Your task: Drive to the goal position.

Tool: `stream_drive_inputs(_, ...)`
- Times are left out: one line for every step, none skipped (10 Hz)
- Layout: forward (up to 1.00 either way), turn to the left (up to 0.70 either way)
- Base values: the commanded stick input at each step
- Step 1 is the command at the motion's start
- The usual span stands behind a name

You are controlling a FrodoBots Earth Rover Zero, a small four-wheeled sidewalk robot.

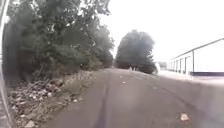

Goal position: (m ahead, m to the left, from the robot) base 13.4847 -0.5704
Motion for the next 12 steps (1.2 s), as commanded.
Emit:
stream_drive_inputs(0.70, 0.00)
stream_drive_inputs(0.70, 0.00)
stream_drive_inputs(0.70, 0.02)
stream_drive_inputs(0.70, 0.03)
stream_drive_inputs(0.70, 0.03)
stream_drive_inputs(0.70, 0.03)
stream_drive_inputs(0.70, 0.04)
stream_drive_inputs(0.70, 0.08)
stream_drive_inputs(0.70, 0.10)
stream_drive_inputs(0.70, 0.10)
stream_drive_inputs(0.70, 0.06)
stream_drive_inputs(0.70, 0.02)
